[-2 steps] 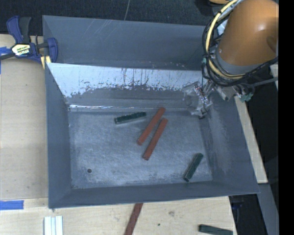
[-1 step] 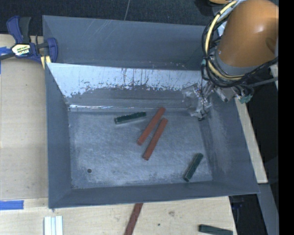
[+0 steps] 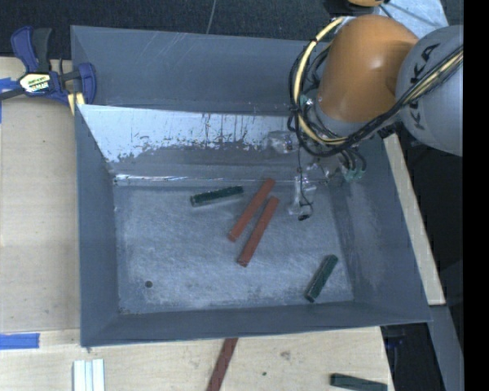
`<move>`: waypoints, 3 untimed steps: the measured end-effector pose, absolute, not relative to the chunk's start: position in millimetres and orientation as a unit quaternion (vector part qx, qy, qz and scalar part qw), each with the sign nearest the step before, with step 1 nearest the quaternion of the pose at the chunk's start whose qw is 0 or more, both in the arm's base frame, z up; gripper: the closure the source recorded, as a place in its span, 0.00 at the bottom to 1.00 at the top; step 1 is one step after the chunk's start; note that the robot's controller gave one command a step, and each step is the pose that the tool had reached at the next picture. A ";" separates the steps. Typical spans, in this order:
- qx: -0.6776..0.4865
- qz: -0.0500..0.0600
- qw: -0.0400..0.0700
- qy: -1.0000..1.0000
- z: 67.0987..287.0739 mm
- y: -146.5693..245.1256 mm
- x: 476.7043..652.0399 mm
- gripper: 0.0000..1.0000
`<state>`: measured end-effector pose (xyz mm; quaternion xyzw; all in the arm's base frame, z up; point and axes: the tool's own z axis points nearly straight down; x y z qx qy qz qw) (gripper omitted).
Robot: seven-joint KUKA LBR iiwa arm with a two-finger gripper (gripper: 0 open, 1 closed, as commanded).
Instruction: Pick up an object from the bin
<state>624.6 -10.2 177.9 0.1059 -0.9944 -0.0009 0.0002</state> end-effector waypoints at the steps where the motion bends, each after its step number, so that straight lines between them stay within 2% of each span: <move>1: 0.105 0.000 -0.002 -0.994 180.0 -11.4 625.4 0.00; 2: 0.145 0.001 -0.005 -0.989 143.9 -5.0 622.6 0.00; 3: 0.288 0.000 -0.002 -0.958 96.2 2.8 619.1 0.00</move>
Offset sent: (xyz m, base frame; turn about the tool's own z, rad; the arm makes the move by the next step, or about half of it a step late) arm -0.0119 0.0198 -0.1079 -0.2295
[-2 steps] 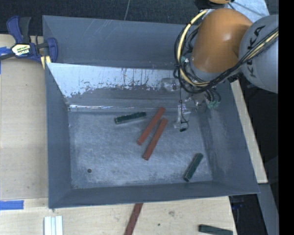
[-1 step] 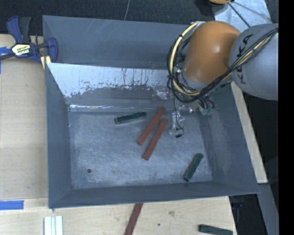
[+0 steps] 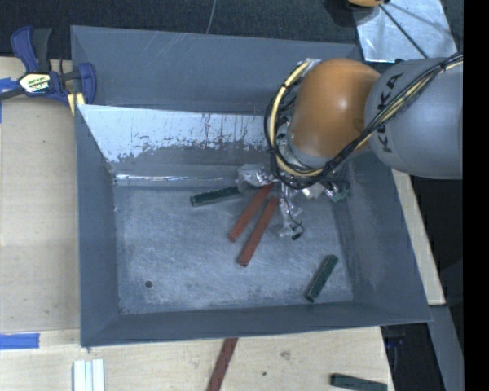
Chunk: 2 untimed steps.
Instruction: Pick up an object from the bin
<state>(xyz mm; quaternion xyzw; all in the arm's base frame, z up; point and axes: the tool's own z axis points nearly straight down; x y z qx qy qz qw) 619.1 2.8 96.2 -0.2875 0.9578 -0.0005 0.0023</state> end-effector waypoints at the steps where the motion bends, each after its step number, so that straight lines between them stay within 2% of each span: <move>1: -0.376 0.000 0.008 0.926 76.5 12.0 626.1 1.00; 2: -0.376 0.000 0.008 0.926 76.5 12.0 626.1 1.00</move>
Offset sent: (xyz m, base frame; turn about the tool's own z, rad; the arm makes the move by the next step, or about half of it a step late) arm 0.0000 0.0000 0.0000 0.0000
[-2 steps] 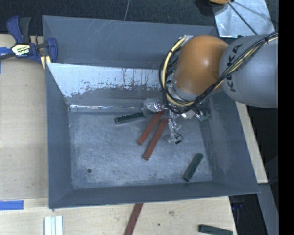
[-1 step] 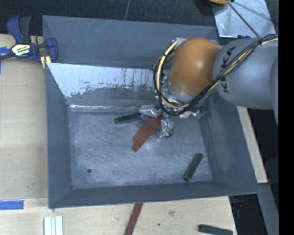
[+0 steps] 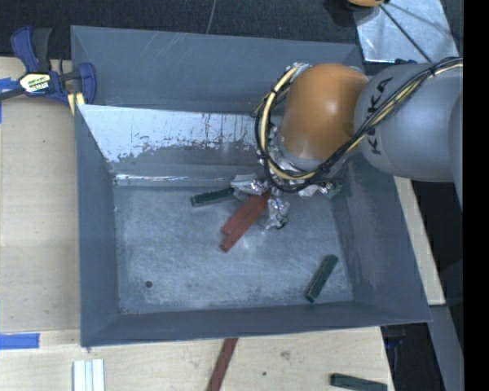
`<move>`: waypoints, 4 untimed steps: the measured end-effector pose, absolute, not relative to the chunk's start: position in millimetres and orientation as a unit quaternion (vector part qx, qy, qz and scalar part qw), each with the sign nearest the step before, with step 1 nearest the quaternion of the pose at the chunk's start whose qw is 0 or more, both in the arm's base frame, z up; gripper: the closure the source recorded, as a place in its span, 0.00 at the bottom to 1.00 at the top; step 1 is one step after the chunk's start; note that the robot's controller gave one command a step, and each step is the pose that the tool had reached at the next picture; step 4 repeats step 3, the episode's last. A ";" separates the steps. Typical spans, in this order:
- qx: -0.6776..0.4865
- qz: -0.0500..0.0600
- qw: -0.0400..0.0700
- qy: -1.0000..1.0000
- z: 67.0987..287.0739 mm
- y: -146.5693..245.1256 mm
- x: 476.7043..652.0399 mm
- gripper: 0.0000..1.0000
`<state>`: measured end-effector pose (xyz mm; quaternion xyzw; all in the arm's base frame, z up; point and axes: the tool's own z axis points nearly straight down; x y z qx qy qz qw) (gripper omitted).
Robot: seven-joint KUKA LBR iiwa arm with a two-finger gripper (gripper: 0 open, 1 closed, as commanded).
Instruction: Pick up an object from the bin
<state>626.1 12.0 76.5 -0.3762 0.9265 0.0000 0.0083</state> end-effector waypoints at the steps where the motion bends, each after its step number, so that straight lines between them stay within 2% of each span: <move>1: -0.393 0.000 0.001 0.919 182.8 -4.1 591.1 1.00; 2: -0.393 0.000 0.001 0.919 182.7 -4.1 591.0 1.00; 3: -0.430 0.001 -0.001 0.903 199.7 -4.2 588.6 1.00; 4: -0.430 0.001 -0.001 0.903 199.7 -4.2 588.6 1.00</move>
Offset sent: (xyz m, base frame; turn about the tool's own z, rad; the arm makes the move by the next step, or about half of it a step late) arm 0.0000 0.0000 0.0000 0.0000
